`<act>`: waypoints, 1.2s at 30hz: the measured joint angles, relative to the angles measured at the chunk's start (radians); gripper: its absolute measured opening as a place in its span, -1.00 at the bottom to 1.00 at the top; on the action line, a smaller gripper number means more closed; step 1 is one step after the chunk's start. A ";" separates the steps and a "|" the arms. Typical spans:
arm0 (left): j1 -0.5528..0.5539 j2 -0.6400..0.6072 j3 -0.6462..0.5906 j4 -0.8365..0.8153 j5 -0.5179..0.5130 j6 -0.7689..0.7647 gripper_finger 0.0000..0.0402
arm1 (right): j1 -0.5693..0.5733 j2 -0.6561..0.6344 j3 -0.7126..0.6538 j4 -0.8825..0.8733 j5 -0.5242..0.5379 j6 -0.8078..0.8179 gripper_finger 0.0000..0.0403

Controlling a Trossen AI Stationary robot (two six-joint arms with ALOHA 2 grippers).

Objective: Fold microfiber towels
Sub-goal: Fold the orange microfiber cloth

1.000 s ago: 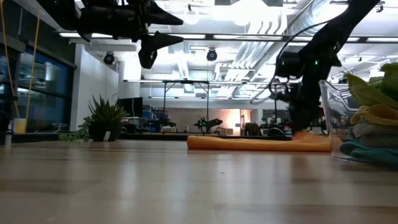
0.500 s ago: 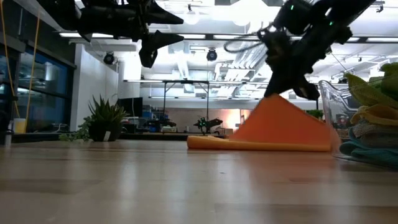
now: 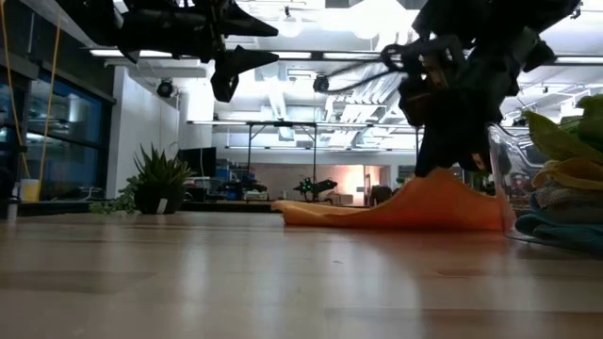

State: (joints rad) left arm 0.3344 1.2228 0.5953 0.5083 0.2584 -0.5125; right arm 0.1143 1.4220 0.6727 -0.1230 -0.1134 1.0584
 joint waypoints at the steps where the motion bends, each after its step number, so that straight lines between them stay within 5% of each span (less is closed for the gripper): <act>1: 0.000 0.000 0.000 0.000 0.000 0.000 -0.19 | -0.002 0.010 0.000 0.002 0.001 0.011 -1.00; 10: 0.000 0.000 0.000 0.006 -0.004 0.000 -0.19 | -0.039 0.009 0.001 0.034 -0.001 0.068 -0.93; 21: 0.000 0.000 0.000 0.012 -0.004 0.000 -0.19 | -0.124 -0.101 0.002 -0.021 -0.021 -0.021 -0.20; 31: 0.001 0.000 0.000 0.013 -0.008 0.018 -0.19 | -0.346 -0.382 0.024 -0.631 0.150 -0.129 -0.06; 36: 0.001 0.000 0.000 0.013 -0.015 0.018 -0.19 | -0.468 -0.475 -0.118 -0.592 0.150 -0.041 -0.06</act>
State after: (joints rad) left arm 0.3351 1.2228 0.5953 0.5209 0.2433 -0.4942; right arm -0.3540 0.9472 0.5545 -0.7152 0.0370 1.0169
